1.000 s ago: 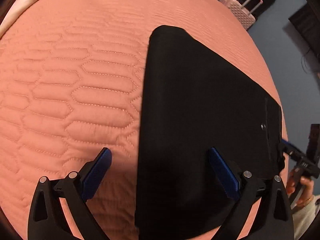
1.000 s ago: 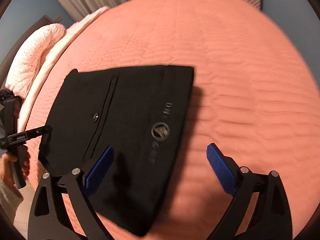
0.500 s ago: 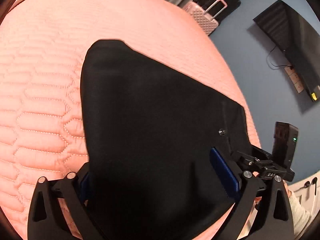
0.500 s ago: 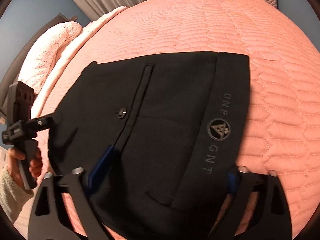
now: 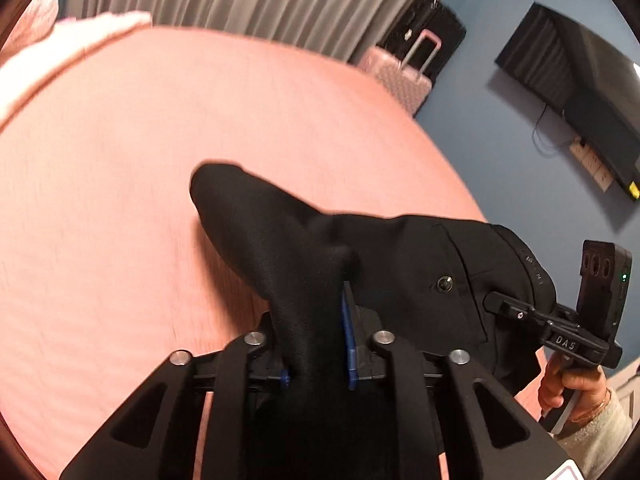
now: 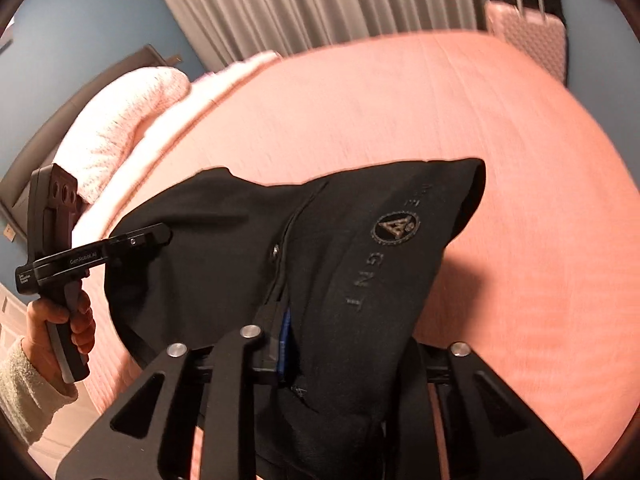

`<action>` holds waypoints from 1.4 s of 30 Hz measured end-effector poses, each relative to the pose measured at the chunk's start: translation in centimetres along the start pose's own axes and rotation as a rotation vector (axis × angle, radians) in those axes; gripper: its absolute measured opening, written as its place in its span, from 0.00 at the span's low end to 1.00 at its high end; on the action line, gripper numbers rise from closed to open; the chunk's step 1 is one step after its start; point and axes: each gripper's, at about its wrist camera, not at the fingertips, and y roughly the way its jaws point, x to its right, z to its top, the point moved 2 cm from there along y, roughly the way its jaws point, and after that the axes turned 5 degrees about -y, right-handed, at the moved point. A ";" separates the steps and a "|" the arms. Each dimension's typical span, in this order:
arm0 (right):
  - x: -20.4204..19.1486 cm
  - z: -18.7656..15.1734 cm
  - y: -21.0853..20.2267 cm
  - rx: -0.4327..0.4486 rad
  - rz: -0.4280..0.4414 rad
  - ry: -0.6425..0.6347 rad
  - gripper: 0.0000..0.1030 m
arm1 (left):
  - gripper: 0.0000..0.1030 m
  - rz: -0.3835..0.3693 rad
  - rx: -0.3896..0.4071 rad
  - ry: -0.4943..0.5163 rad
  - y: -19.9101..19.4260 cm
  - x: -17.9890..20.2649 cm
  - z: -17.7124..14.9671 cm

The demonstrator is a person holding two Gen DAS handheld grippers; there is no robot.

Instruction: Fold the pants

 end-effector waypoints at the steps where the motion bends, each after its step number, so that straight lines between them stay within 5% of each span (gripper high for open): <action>1: 0.4 1.9 0.7 0.023 -0.004 -0.020 0.20 | 0.09 0.000 0.013 0.003 -0.1 -0.1 1.3; 7: 0.8 8.9 6.7 0.047 -0.027 -0.080 0.19 | 0.09 0.100 0.088 0.033 3.0 -1.8 8.1; 10: 2.4 9.9 11.8 -0.055 -0.070 -0.085 0.22 | 0.18 0.212 0.048 0.052 6.4 -4.2 9.8; 11: 3.4 9.6 13.8 -0.117 -0.122 -0.079 0.31 | 0.35 0.258 -0.017 0.019 8.6 -5.8 9.8; 13: 5.4 8.8 15.4 -0.174 -0.183 -0.053 0.58 | 0.51 0.265 -0.077 -0.051 10.2 -8.3 9.0; 14: 6.5 8.5 14.6 -0.148 -0.201 -0.034 0.71 | 0.54 0.239 -0.107 -0.110 10.6 -9.8 8.5; 15: 7.0 8.2 13.6 -0.128 -0.216 -0.023 0.72 | 0.57 0.216 -0.107 -0.137 10.3 -10.4 8.2; 18: 8.1 7.4 9.6 -0.069 -0.348 -0.024 0.72 | 0.62 0.324 0.001 -0.135 5.8 -11.7 7.2; 19: 7.6 7.5 8.0 -0.024 -0.360 -0.050 0.64 | 0.60 0.344 0.041 -0.117 4.1 -11.4 7.2; 20: 6.9 7.7 7.4 -0.012 -0.334 -0.066 0.51 | 0.60 0.362 0.098 -0.074 2.3 -10.5 7.5; 22: 4.8 8.9 8.1 -0.017 -0.248 -0.107 0.46 | 0.60 0.349 0.139 0.026 1.4 -7.4 9.2; 24: 2.2 9.9 11.2 -0.087 -0.150 -0.158 0.46 | 0.65 0.291 0.093 0.077 3.3 -5.0 11.1; 26: 1.2 10.4 14.6 -0.151 -0.147 -0.185 0.44 | 0.74 0.257 0.012 0.098 7.5 -3.1 12.1; 30: 2.7 10.7 17.2 -0.183 -0.140 -0.166 0.43 | 0.75 0.383 -0.147 0.118 15.2 -4.8 11.6; 34: 2.1 11.5 13.2 -0.080 -0.148 -0.156 0.43 | 0.75 0.431 -0.087 0.167 13.2 -4.8 11.5; 38: 3.7 9.5 15.4 -0.203 -0.221 -0.195 0.43 | 0.76 0.551 -0.081 0.180 12.8 -6.5 11.6; 42: 4.6 7.8 11.7 -0.108 -0.238 -0.095 0.43 | 0.76 0.577 -0.079 0.150 10.8 -6.6 11.0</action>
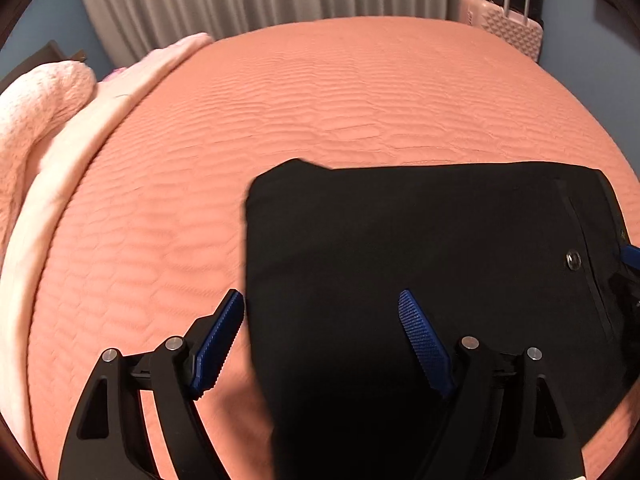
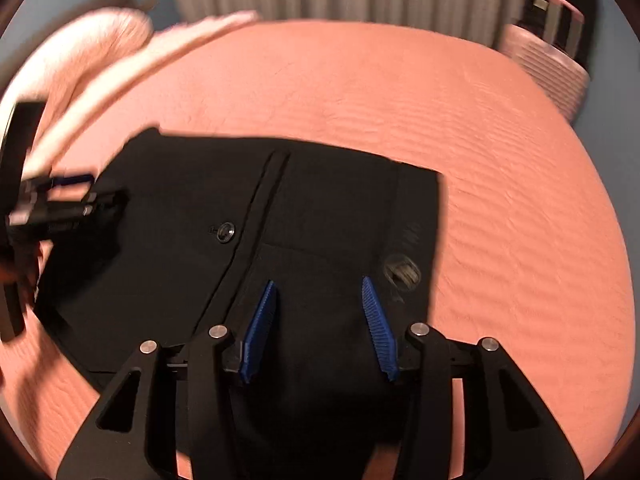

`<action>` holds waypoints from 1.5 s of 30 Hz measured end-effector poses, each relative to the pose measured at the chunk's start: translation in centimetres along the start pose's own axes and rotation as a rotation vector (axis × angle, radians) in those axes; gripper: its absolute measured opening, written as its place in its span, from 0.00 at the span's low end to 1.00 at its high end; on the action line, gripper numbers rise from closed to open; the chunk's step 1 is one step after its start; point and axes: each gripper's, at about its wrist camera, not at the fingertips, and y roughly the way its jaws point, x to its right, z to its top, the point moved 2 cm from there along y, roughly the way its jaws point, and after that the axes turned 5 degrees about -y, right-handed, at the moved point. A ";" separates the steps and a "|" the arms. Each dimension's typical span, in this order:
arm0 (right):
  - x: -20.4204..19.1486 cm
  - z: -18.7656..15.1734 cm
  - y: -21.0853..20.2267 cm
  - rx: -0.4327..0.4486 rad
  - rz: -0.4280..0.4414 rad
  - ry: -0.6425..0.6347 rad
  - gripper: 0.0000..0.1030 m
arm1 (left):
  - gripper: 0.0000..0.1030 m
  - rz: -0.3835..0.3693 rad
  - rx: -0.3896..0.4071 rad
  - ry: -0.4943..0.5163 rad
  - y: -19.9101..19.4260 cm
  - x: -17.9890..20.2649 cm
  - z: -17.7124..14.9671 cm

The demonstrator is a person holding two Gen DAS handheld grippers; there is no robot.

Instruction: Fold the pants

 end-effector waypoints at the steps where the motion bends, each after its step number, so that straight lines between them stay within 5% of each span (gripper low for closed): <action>1: 0.4 -0.5 -1.1 0.024 -0.001 0.028 0.43 | 0.76 0.003 0.011 -0.004 -1.1 -0.4 -0.7; 3: 1.3 -2.2 -2.6 0.027 0.019 0.085 0.44 | 0.82 -0.021 0.020 -0.033 -3.0 -1.2 -2.6; 5: 2.4 -3.4 -3.0 -0.008 0.015 0.140 0.75 | 0.82 -0.045 0.004 -0.073 -4.4 -2.2 -5.0; 6: 2.7 -3.8 -3.2 -0.015 0.010 0.154 0.80 | 0.82 -0.065 -0.018 -0.087 -4.9 -2.1 -6.2; 13: 2.0 -7.4 -7.3 0.001 -0.052 0.174 0.79 | 0.83 -0.051 -0.008 -0.043 -9.8 1.4 -13.3; 17: -1.9 -9.7 -10.0 0.023 -0.130 0.147 0.80 | 0.83 -0.004 -0.002 -0.016 -10.5 3.7 -14.2; 23: -4.5 -7.4 -10.5 0.051 -0.131 0.083 0.87 | 0.83 0.002 -0.007 -0.022 -10.9 5.6 -13.6; 35: -0.5 -2.8 -4.7 -0.029 -0.054 0.118 0.88 | 0.83 0.084 0.015 0.034 -9.9 4.9 -12.3; 37: 0.0 -3.1 -3.8 -0.041 -0.042 0.112 0.88 | 0.83 0.033 0.000 -0.039 -9.5 3.0 -12.0; 42: 1.8 -3.3 -0.7 -0.087 0.044 0.209 0.88 | 0.83 -0.239 -0.112 -0.398 -5.6 -3.1 -10.8; 45: 2.0 -3.5 1.2 -0.118 0.095 0.269 0.88 | 0.88 -0.282 -0.104 -0.419 -4.8 -3.4 -9.7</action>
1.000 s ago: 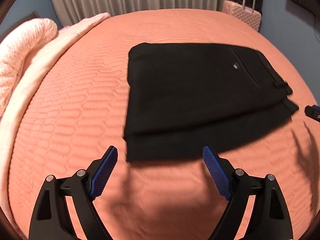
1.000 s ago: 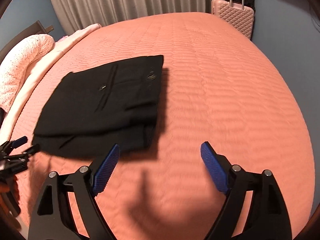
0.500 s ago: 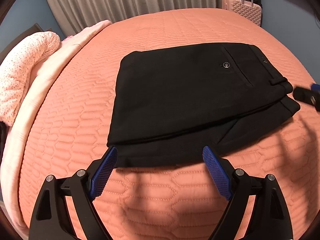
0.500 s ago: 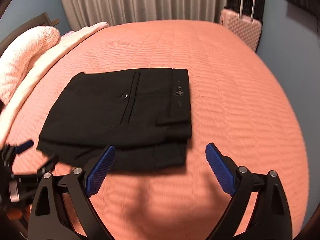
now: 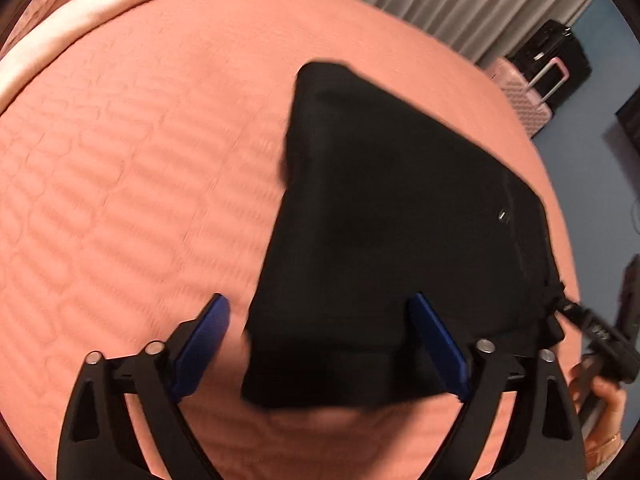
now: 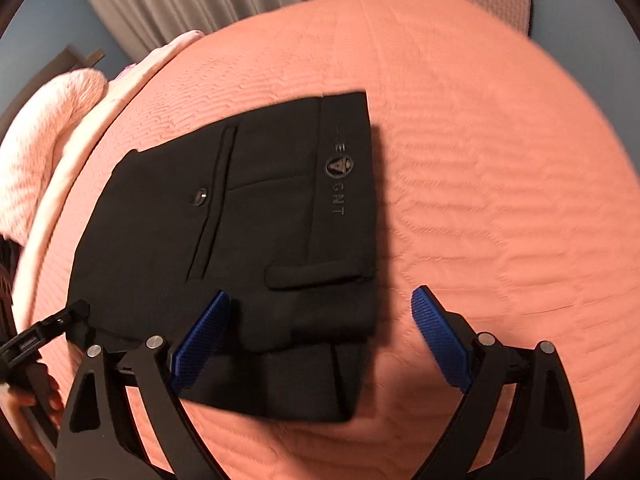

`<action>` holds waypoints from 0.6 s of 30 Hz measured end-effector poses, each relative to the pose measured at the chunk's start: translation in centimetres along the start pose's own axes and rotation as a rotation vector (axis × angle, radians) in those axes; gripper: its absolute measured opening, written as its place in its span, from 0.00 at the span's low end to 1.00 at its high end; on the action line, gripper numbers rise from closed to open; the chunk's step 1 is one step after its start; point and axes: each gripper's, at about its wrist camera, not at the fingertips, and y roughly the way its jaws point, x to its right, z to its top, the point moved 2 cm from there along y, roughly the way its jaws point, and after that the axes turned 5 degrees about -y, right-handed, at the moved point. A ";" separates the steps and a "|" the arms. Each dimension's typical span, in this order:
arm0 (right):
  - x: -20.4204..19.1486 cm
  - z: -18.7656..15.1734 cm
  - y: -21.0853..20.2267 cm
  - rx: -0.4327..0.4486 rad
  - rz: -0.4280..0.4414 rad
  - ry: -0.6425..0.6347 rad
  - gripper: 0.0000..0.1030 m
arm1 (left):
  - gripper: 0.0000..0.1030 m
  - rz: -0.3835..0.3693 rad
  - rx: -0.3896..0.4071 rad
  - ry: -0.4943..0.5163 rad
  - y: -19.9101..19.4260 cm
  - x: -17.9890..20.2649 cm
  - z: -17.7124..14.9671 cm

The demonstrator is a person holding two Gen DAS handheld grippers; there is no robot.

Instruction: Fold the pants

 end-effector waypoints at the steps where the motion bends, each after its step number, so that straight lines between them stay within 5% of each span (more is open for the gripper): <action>1: -0.1 -0.1 0.3 -0.002 0.007 0.012 0.89 | 0.88 -0.004 -0.005 0.015 0.4 0.4 0.3; 3: -0.8 -0.2 0.5 0.012 0.009 0.001 0.89 | 0.88 -0.005 -0.006 0.061 1.2 1.4 0.6; 7: -2.3 -1.0 0.1 0.026 0.024 -0.017 0.55 | 0.82 0.034 0.005 0.146 2.1 2.6 0.8; 10: -2.9 -1.4 -1.4 0.044 0.045 -0.010 0.27 | 0.40 0.033 0.013 0.170 1.2 2.3 0.9; 11: -3.2 -1.6 -1.8 0.046 0.044 -0.012 0.23 | 0.29 0.034 0.014 0.182 0.6 2.2 1.0; 14: -4.7 -2.9 -3.5 0.055 0.042 -0.023 0.20 | 0.17 0.023 -0.005 0.213 -0.6 1.7 0.9; 18: -5.1 -5.5 -5.6 0.043 0.072 0.021 0.19 | 0.14 0.027 -0.023 0.255 -2.5 1.4 -0.3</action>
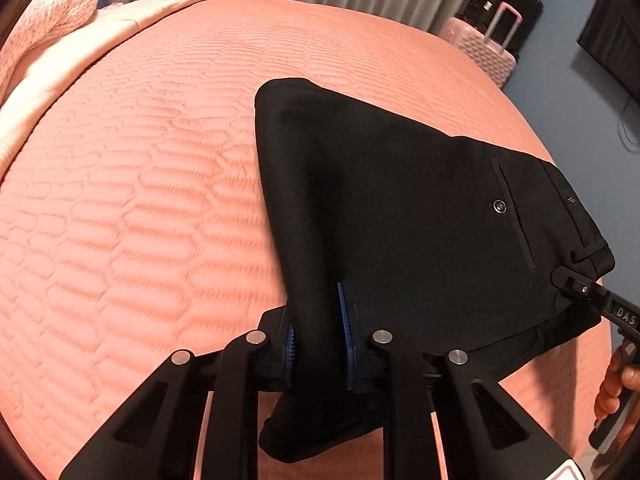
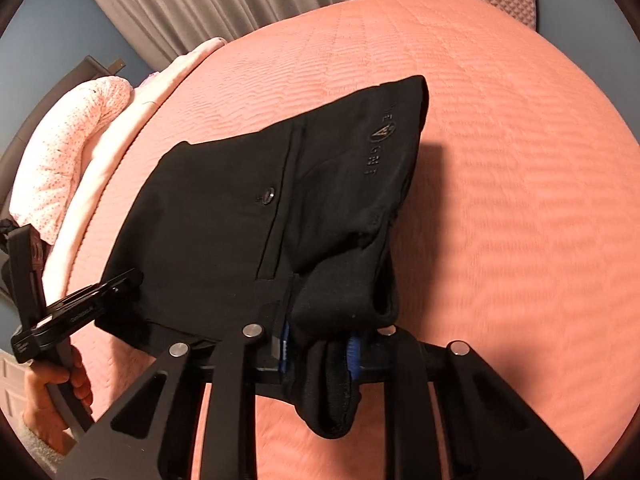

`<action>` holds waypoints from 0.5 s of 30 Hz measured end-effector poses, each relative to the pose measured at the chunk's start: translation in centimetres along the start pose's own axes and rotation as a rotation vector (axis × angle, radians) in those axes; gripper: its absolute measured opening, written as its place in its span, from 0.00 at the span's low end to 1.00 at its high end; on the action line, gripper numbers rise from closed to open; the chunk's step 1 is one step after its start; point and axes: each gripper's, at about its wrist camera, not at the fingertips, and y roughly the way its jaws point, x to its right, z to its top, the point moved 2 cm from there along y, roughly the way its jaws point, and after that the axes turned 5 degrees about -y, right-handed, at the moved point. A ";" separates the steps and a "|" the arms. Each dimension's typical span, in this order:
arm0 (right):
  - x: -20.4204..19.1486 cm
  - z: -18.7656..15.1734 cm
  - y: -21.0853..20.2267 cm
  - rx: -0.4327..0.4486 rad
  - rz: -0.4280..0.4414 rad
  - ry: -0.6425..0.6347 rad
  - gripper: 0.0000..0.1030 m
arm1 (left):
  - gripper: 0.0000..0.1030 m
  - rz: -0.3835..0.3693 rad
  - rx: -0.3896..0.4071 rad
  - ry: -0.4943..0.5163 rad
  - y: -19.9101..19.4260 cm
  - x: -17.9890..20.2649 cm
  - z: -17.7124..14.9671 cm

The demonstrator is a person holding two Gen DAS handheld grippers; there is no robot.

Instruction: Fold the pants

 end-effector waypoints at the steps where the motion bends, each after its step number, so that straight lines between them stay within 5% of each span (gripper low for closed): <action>1: 0.0 -0.5 -0.3 -0.002 0.001 0.005 0.19 | 0.14 -0.005 -0.004 0.005 -0.5 0.0 -0.6; 6: -0.8 -4.6 -2.1 -0.002 -0.041 0.001 0.19 | 0.17 0.007 -0.031 0.039 -1.9 0.3 -4.2; 7: -0.9 -5.2 -1.9 -0.008 -0.059 -0.018 0.23 | 0.25 0.043 -0.020 0.059 -1.8 0.4 -4.5; 8: -0.5 -5.6 -1.6 -0.015 -0.094 -0.025 0.37 | 0.38 0.070 -0.007 0.058 -1.9 0.4 -4.7; 10: 0.4 -5.9 -2.5 0.002 -0.159 0.003 0.52 | 0.47 0.187 0.034 0.037 -2.9 0.1 -4.8; 13: 0.9 -6.4 -7.5 0.103 -0.233 0.007 0.52 | 0.49 0.349 0.130 0.099 -6.5 0.8 -4.8; 15: -0.4 -6.4 -9.9 0.142 -0.281 -0.062 0.52 | 0.57 0.369 0.212 0.143 -9.9 2.5 -5.1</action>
